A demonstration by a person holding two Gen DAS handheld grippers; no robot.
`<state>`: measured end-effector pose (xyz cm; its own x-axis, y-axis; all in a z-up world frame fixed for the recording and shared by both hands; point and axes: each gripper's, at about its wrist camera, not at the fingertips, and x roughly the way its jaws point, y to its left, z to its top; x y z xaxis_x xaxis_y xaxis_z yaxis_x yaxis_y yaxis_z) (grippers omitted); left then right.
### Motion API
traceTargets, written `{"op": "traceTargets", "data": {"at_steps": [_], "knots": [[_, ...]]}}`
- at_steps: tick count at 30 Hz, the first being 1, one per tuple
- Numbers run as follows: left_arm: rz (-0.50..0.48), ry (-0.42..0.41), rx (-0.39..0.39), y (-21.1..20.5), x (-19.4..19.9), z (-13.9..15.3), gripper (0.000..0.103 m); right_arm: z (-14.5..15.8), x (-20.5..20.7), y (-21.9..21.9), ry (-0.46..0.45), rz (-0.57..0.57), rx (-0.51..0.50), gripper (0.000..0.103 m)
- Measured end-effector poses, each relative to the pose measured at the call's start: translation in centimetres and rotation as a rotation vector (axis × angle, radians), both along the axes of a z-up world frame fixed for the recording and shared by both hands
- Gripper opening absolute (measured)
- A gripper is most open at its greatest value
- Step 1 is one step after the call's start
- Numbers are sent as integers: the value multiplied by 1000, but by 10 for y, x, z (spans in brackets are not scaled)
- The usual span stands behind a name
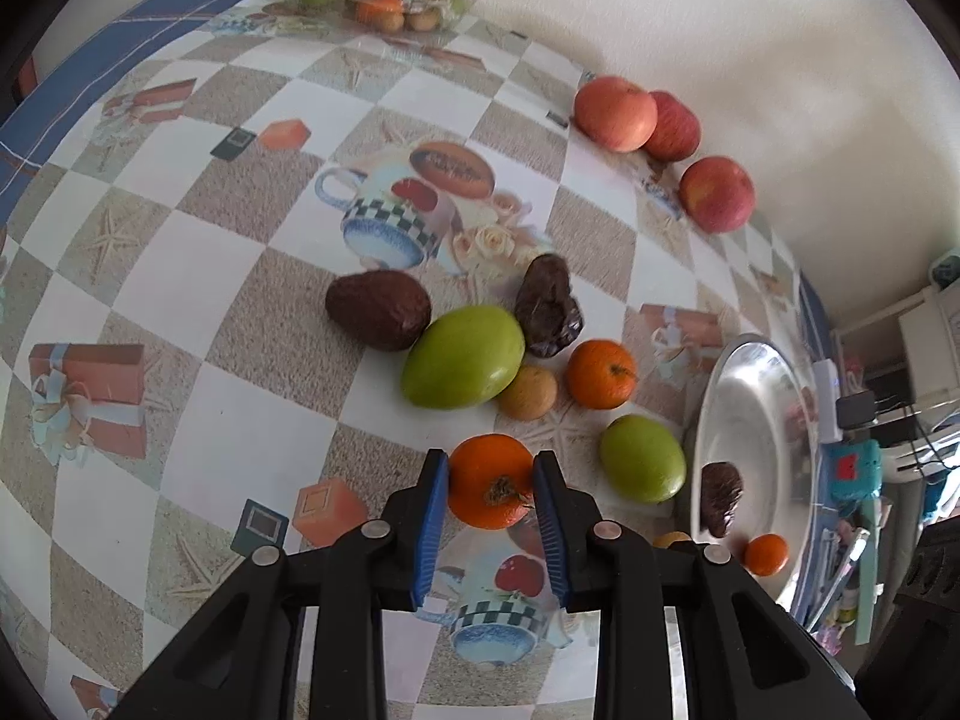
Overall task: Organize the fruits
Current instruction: 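Carry the tan fruit and orange into the steel bowl and open both grippers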
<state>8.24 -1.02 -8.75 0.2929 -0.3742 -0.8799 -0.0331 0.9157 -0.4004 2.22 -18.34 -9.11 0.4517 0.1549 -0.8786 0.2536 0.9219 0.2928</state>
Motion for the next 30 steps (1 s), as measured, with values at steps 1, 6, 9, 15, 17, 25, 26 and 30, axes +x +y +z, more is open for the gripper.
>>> {"op": "traceTargets", "data": {"at_steps": [1, 6, 9, 15, 17, 25, 26, 30], "knots": [[-3, -7, -2, -1, 0, 2, 31, 4, -1, -4, -13, -11, -1, 26], [-44, -47, -30, -15, -4, 15, 31, 15, -8, -35, -44, -112, -22, 26], [-98, -80, -33, -34, -9, 23, 31, 12, -18, -61, -16, -215, -65, 26], [-271, -133, -40, -92, -29, 32, 31, 5, -37, -104, 12, -348, -54, 26], [-333, -146, -38, -114, -38, 33, 31, 6, -41, -109, 5, -371, -52, 26], [-483, -177, -12, -162, -58, 31, 31, 8, -49, -116, -15, -400, -33, 27], [-482, -176, -7, -161, -58, 30, 31, 7, -48, -116, -11, -405, -35, 27], [-449, -159, -29, -153, -54, 29, 32, 4, -48, -118, 0, -418, -26, 27]]}}
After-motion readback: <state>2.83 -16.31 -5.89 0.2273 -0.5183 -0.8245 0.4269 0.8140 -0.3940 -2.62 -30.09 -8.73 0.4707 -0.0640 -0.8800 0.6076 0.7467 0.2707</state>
